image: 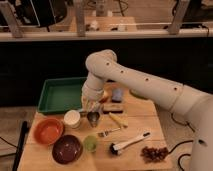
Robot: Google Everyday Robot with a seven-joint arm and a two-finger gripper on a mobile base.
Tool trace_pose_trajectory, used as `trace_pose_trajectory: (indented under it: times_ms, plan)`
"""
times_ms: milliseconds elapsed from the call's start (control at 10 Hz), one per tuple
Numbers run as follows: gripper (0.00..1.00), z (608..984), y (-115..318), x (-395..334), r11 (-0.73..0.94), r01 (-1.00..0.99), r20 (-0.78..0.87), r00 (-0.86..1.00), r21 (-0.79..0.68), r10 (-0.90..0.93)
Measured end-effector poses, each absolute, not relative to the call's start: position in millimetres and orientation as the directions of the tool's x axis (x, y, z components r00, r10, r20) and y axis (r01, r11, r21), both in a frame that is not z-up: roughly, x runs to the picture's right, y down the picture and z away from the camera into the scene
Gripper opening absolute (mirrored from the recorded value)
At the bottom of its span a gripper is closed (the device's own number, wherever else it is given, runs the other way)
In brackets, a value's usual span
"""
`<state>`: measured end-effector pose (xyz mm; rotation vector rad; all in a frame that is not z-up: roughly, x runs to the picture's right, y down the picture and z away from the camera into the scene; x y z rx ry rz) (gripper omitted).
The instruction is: Place towel in metal cup
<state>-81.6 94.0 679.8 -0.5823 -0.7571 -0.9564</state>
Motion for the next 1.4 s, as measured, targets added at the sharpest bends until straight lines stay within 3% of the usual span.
trace_pose_trajectory:
  times_ms: [100, 300, 900, 1000, 1400]
  plan:
    - [0.03, 681, 96, -81, 0.461, 0.880, 0.791, 0.364, -0.117, -0.493]
    - [0.14, 688, 100, -79, 0.462, 0.875, 0.803, 0.377, -0.146, -0.462]
    - [0.75, 702, 106, -68, 0.478, 0.853, 0.812, 0.423, -0.207, -0.403]
    - [0.79, 703, 106, -67, 0.479, 0.852, 0.812, 0.426, -0.212, -0.399]
    - [0.80, 703, 106, -66, 0.479, 0.849, 0.811, 0.435, -0.225, -0.390]
